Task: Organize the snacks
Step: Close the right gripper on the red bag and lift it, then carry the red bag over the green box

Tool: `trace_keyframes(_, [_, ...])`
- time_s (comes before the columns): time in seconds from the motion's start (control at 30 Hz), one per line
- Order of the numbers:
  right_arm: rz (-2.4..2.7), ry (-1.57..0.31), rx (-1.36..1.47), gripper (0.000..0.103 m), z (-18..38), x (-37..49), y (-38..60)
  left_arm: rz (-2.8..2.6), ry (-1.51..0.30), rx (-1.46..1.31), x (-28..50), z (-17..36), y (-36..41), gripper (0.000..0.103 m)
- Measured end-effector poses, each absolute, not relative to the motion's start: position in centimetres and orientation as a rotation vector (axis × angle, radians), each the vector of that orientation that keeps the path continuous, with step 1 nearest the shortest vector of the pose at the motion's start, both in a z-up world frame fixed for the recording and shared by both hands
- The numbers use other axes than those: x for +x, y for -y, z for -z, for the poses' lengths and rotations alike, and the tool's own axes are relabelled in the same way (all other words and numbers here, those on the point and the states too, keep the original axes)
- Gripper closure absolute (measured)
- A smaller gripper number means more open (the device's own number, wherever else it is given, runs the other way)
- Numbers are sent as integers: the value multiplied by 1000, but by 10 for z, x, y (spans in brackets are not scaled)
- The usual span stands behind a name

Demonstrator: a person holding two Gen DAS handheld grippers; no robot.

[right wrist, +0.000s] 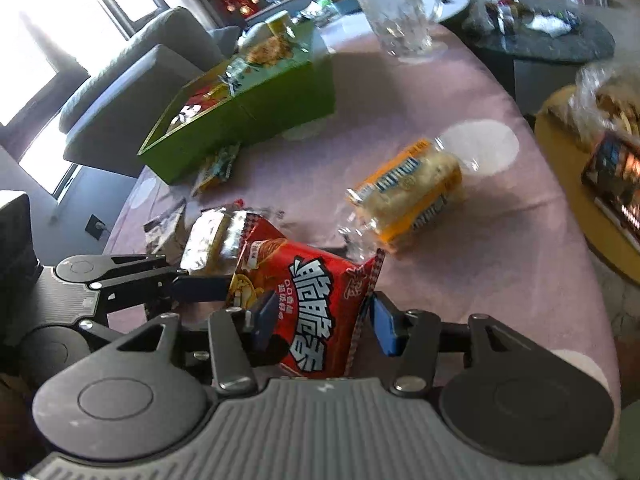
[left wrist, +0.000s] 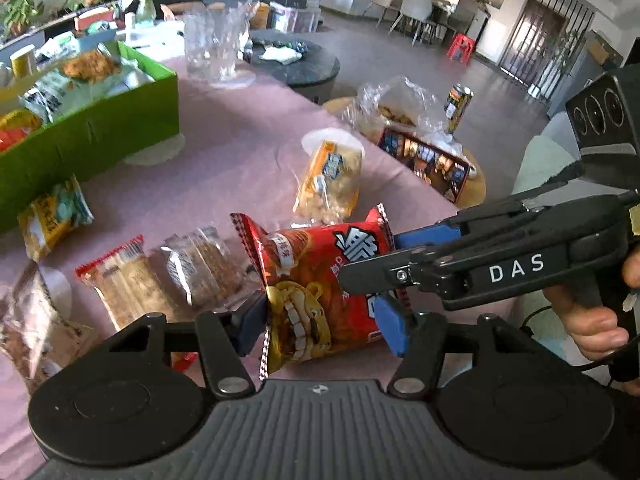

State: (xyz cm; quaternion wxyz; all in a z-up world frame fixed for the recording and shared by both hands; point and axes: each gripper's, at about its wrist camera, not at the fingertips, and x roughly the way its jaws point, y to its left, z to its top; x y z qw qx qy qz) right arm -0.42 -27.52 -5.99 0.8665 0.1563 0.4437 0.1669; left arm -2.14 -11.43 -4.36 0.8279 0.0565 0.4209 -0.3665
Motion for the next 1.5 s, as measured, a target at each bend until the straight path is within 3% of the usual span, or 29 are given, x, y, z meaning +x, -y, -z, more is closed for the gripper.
trace_keyframes(0.53, [-438, -784, 241, 51, 13, 23, 244, 644, -710, 121, -18, -4, 83, 47])
trace_keyframes(1.5, [-517, -652, 247, 51, -33, 104, 206, 487, -587, 120, 60, -44, 54, 46])
